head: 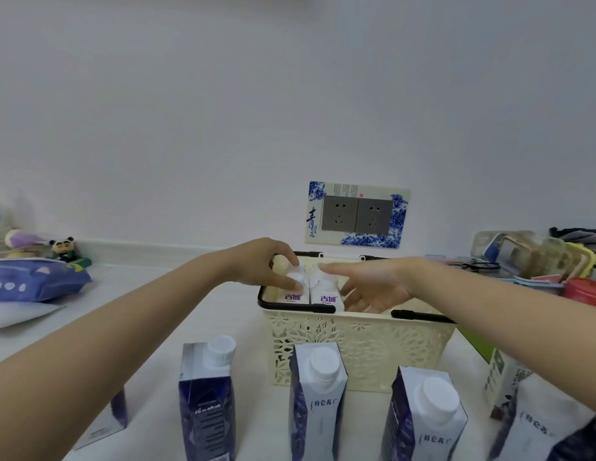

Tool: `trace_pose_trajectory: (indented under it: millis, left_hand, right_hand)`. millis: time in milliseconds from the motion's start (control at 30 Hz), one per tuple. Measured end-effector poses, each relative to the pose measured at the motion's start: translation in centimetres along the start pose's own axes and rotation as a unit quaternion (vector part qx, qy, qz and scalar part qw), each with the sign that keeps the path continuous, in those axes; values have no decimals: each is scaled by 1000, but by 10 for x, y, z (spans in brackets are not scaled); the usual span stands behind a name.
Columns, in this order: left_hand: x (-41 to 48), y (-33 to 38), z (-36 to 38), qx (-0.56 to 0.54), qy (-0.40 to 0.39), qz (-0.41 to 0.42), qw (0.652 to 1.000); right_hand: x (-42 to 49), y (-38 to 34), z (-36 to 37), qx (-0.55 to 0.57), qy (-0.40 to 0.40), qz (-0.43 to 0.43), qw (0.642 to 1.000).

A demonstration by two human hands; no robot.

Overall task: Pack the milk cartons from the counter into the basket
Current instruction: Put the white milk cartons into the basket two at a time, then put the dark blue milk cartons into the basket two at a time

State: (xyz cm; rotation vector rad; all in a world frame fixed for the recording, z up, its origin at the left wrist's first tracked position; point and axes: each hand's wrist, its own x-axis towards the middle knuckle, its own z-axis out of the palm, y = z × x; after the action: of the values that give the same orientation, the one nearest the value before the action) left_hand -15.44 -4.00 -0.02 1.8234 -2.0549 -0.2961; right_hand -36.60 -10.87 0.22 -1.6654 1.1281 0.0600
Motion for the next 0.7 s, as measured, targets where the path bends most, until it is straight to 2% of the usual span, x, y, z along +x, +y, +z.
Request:
trace_pose_trajectory:
  millis: [67,167,233,300,433,567,700]
  left_hand:
    - [-11,6,-8,-6,19,12,1000]
    - [-37,25,-20,-40,51,51,997]
    - [-62,42,-25,-80,58,84,992]
    - [-85,55,-24,-96,45,111,988]
    - [-112,70,-8,-104,-24,130,986]
    - [-122,77,13,-44,-89,103,990]
    - [-123,77,24,-25,-75,84,993]
  right_hand:
    - [-20,-7,-2,-20,51,-44,998]
    - [-59,-9,-3,-129,112,-183,968]
    - [-89,-4,-3,-143,115,-259,948]
    - [-111,5,-2,-125,85,-302,941]
    - [-138,33,9,-134,58,-310,939]
    - [-149,58,25,-178,67,-269,944]
    - [-149,74,41,-220,75,-214,949]
